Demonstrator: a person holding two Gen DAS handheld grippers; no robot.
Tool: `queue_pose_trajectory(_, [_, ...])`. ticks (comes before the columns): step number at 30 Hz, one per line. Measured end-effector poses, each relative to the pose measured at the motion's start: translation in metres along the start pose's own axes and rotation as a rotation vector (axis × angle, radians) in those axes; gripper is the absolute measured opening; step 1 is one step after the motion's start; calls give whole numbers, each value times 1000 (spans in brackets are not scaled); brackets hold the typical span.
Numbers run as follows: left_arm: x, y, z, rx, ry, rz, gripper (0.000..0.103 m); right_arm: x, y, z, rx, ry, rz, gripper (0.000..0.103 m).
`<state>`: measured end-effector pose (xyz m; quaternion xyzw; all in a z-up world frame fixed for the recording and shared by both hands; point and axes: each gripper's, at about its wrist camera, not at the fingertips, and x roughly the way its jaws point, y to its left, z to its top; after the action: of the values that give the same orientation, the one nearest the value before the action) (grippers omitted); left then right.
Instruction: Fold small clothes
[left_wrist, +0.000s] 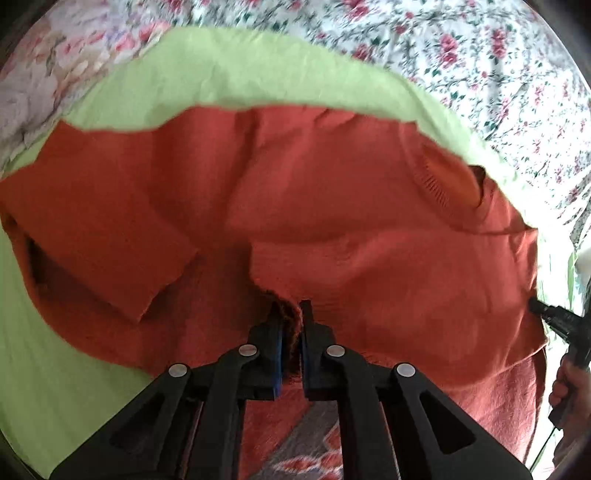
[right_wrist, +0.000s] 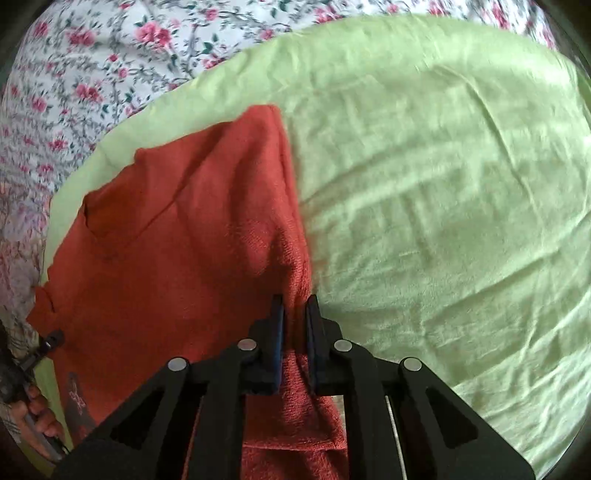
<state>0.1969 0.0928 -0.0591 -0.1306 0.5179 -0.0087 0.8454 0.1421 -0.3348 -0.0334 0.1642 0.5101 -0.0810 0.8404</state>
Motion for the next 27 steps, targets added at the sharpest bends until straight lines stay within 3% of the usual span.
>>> queue_pose_trajectory(1, [-3, 5, -2, -13, 4, -6, 15, -3, 0, 1, 9, -3, -1, 21])
queue_pose_trajectory(3, [-14, 17, -9, -40, 6, -22, 17, -18, 0, 1, 28, -27, -17, 33])
queue_pose_trajectory(6, [-35, 34, -18, -62, -20, -10, 23, -44, 6, -10, 50, -79, 38, 49])
queue_pose_trajectory(7, [-43, 40, -20, -60, -36, 0, 27, -50, 10, -15, 42, -89, 50, 51])
queue_pose_trajectory(10, [-61, 49, -16, -38, -87, 43, 58, -62, 33, -34, -11, -84, 87, 51])
queue_pose_trajectory(11, [-65, 50, -11, -34, -103, 53, 63, -62, 43, -42, -31, -66, 108, 51])
queue_pose_trajectory(13, [-68, 51, -2, -18, -116, 80, 70, -60, 56, -53, -50, -41, 130, 51])
queue_pose_trajectory(16, [-58, 48, 12, 30, -98, 124, 72, -53, 77, -67, -68, -1, 160, 51])
queue_pose_trajectory(21, [-21, 49, 30, 71, -11, 173, 71, -51, 103, -81, -92, 34, 200, 51])
queue_pose_trajectory(23, [-3, 56, 34, 92, 24, 224, 51, -53, 110, -85, -101, 34, 206, 51])
queue_pose_trajectory(24, [2, 59, 35, 94, 32, 228, 47, -54, 112, -85, -101, 34, 206, 51])
queue_pose_trajectory(25, [2, 64, 37, 91, 22, 236, 34, -55, 112, -87, -99, 34, 206, 51])
queue_pose_trajectory(27, [-5, 72, 41, 53, 11, 170, 17, -57, 111, -88, -93, 34, 200, 51])
